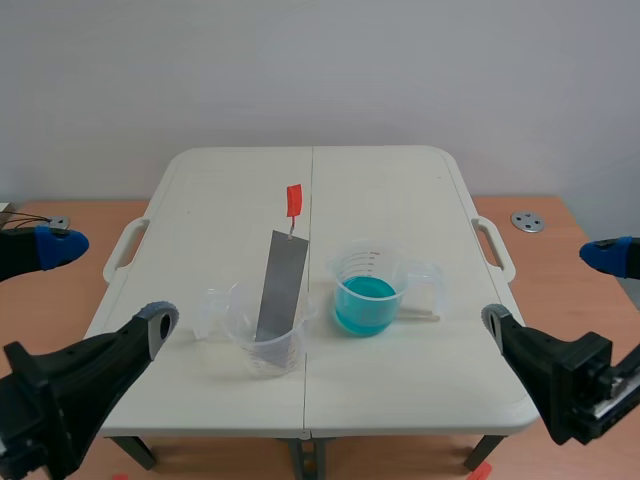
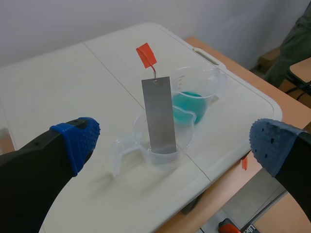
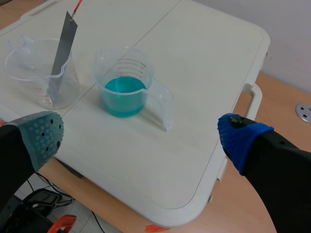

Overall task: Hold the metal plate by the orange handle, dip it into the blue solution, take it out and point at it, then put the plate back in the beaker on the left.
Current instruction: 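Lift the metal plate out of the left beaker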

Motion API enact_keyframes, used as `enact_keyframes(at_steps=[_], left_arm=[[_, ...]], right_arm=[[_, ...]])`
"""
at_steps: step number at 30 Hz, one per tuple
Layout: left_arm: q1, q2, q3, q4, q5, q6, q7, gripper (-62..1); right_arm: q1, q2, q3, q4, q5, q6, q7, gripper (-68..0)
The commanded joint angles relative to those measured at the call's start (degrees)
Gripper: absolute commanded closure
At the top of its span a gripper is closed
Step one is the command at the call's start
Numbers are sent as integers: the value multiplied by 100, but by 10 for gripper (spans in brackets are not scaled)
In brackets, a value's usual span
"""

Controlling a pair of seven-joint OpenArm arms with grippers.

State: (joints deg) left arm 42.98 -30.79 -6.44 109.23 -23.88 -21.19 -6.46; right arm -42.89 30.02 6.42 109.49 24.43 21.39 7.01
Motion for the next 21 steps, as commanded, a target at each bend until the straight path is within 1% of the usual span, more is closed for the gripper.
enact_keyframes(at_steps=[1,4,13,21], left_arm=[[0,31,-44,33,-35,-9,334,-623],[0,31,-44,33,-35,-9,356,-623],[0,31,-44,33,-37,-9,354,-623],[0,28,-44,33,-37,-9,352,-623]], right_arm=[[-9,-7,55,96,39,-42,98,-663],[-11,-4,55,96,37,-42,31,-663],[-11,-4,55,96,39,-42,39,-663],[2,-4,55,96,42,-42,125,-663]])
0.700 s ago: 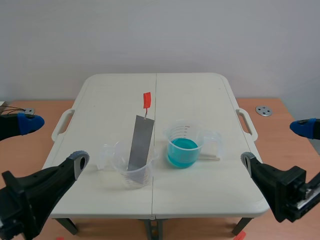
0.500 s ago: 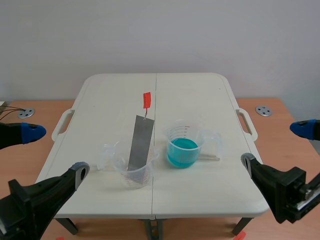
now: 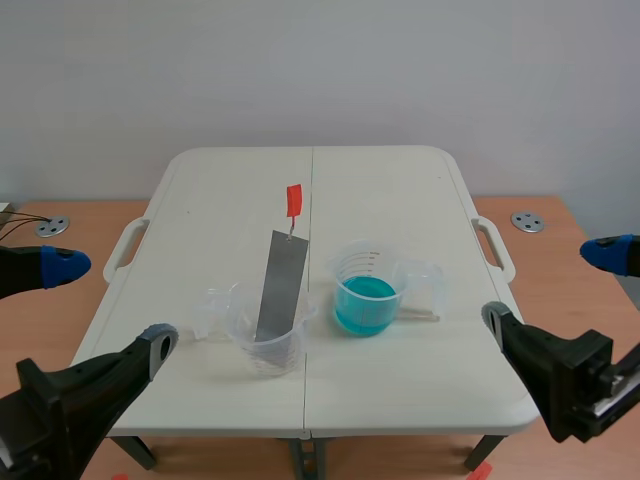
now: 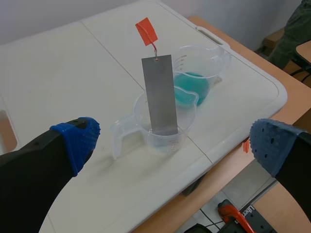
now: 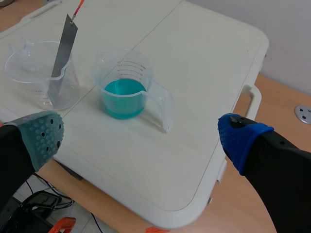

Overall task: Hold the metal plate by the orange handle, dip it into the blue solution, take it out and point at it, then put the plate back in the beaker on the left.
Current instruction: 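Lift the metal plate out of the left beaker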

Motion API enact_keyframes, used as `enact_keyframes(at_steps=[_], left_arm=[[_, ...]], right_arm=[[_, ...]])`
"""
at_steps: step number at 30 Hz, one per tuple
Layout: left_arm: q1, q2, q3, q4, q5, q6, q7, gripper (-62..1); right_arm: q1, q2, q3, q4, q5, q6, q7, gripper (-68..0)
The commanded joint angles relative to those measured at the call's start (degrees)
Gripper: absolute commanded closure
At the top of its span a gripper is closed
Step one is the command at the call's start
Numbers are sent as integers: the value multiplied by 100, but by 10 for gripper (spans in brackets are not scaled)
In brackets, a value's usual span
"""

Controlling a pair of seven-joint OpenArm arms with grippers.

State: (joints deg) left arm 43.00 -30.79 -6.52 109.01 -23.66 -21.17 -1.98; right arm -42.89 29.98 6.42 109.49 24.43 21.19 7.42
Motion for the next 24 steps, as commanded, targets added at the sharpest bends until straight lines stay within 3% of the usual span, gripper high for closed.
enact_keyframes(at_steps=[1,11,12,15,16,24], left_arm=[[-2,28,-35,55,-57,-11,-94,-623],[-2,28,-35,55,-55,9,-94,-606],[0,28,-35,55,-55,9,-94,-504],[0,26,-35,55,-11,9,-94,-123],[0,26,-35,55,57,9,-94,-30],[221,22,-35,55,153,11,-96,-16]], right_arm=[[4,0,55,96,42,-22,83,-663],[9,-2,55,96,48,-20,85,-663],[22,-2,52,96,48,-17,85,-663],[101,-2,52,92,42,-15,46,-663],[125,-2,52,92,42,-17,35,-663],[444,-2,-199,90,44,24,-101,-663]])
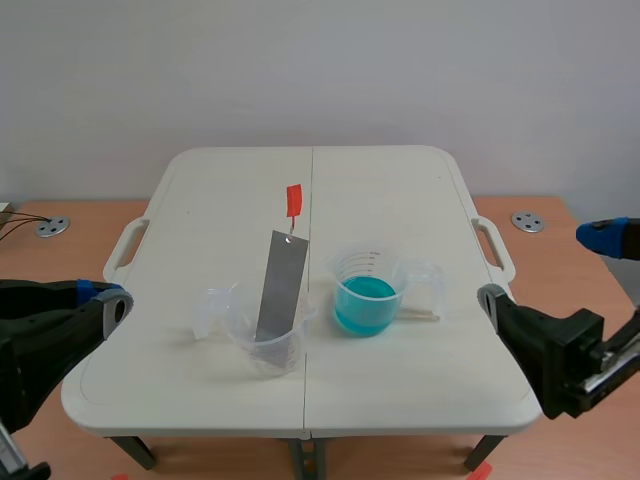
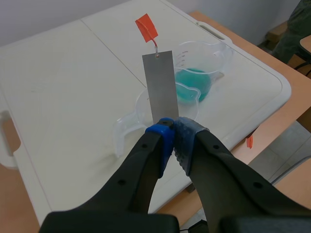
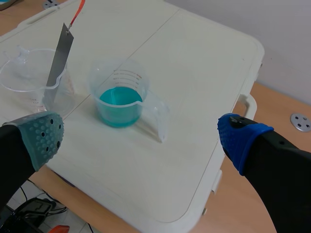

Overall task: Hold the metal plate by the orange handle, dip it into the blue solution, take it out and point at it, then put the plate back in the beaker on the left.
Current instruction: 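Lift the metal plate out of the left beaker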

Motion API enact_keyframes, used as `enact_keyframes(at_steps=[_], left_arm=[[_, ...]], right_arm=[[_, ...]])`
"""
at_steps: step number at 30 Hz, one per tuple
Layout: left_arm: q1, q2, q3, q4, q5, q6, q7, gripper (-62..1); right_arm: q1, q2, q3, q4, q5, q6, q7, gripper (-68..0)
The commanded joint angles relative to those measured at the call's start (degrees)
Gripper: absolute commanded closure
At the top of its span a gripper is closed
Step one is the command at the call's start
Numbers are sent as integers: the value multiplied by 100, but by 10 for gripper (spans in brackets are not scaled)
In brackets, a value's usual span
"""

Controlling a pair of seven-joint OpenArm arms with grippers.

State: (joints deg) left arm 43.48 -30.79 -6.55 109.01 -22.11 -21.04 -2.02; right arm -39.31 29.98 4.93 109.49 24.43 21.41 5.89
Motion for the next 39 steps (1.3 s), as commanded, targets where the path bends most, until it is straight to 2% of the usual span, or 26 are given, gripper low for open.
enact_keyframes(at_steps=[1,4,10,14,20,25,33,35,39], left_arm=[[289,20,-33,55,107,15,-92,-16],[778,-4,-133,55,575,168,-90,-15],[1862,-2,-286,-66,1121,190,103,-15],[2122,28,-236,-577,1128,184,332,-15],[1987,28,0,-1615,1128,179,330,-15],[1502,28,339,-2476,1128,164,317,-15],[686,74,977,-3692,1130,164,317,-15],[549,118,1115,-3932,1174,164,315,-15],[302,284,1314,-4376,1478,162,315,-15]], right_arm=[[138,-2,-105,90,44,2,39,-663],[308,-2,-280,87,44,4,2,-663],[745,-42,-627,-107,87,7,-66,-663],[1119,-195,-817,-319,87,94,-63,-663],[1663,-415,-1163,-564,85,111,-66,-663],[2111,-562,-1502,-763,94,114,-195,-663],[2802,-905,-2004,-1250,472,114,-581,-663],[2970,-1010,-2103,-1394,501,116,-623,-663],[3283,-1222,-2295,-1676,590,151,-697,-663]])
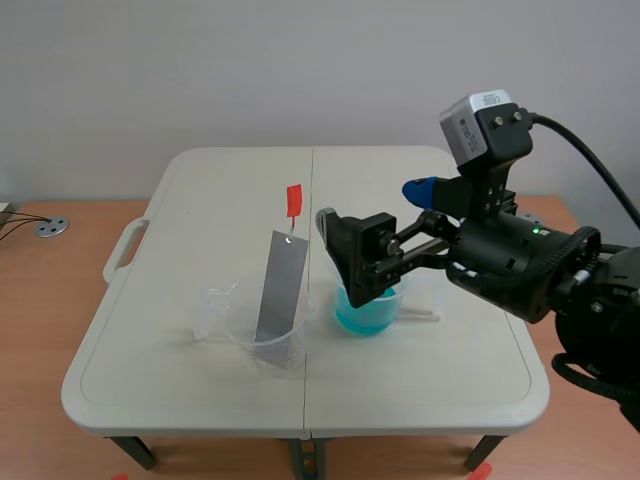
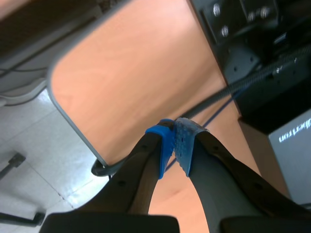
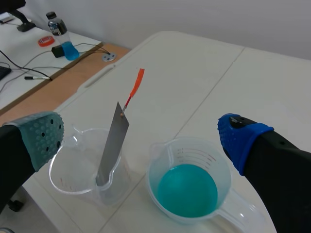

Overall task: Hold the metal plate by the orange handle, dip it into the blue solution, take it out and point at it, then put the plate back in the beaker on the left.
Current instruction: 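Lift the metal plate out of the left beaker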

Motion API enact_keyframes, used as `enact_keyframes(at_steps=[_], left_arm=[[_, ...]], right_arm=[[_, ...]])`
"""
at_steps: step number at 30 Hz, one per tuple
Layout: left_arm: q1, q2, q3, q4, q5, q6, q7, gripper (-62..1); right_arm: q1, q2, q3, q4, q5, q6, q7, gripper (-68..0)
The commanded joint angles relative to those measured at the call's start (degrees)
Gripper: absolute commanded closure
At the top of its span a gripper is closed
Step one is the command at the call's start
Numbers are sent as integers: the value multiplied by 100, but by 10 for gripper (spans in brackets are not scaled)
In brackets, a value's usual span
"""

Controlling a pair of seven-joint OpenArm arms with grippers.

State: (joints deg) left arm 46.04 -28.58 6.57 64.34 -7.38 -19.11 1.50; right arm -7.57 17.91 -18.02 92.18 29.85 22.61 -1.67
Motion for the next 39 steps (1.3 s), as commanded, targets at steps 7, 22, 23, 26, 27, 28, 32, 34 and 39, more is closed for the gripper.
enact_keyframes(at_steps=[7,22,23,26,27,28,32,34,39], left_arm=[[-247,317,181,-448,234,-28,-35,-15],[-260,363,184,-483,234,-26,9,-15],[-260,363,184,-483,234,-26,9,-15],[-258,363,184,-483,234,-26,9,-15],[-258,363,184,-483,234,-26,9,-15],[-258,363,184,-483,234,-26,9,-15],[-260,365,184,-481,232,-26,0,-15],[-260,365,184,-481,232,-26,-17,-15],[-260,365,184,-481,232,-26,-20,-15]], right_arm=[[560,-328,-310,-437,85,98,-83,-663],[1519,-955,-553,-1937,190,363,-81,-663],[1582,-977,-610,-2017,190,361,-76,-663],[1725,-1051,-726,-2208,190,361,-70,-663],[1762,-1086,-737,-2258,190,361,-70,-663],[1794,-1117,-756,-2312,190,363,-72,-663],[1921,-1231,-855,-2457,190,400,-59,-663],[1952,-1287,-868,-2503,190,402,-70,-663],[2015,-1384,-868,-2656,192,402,-66,-663]])
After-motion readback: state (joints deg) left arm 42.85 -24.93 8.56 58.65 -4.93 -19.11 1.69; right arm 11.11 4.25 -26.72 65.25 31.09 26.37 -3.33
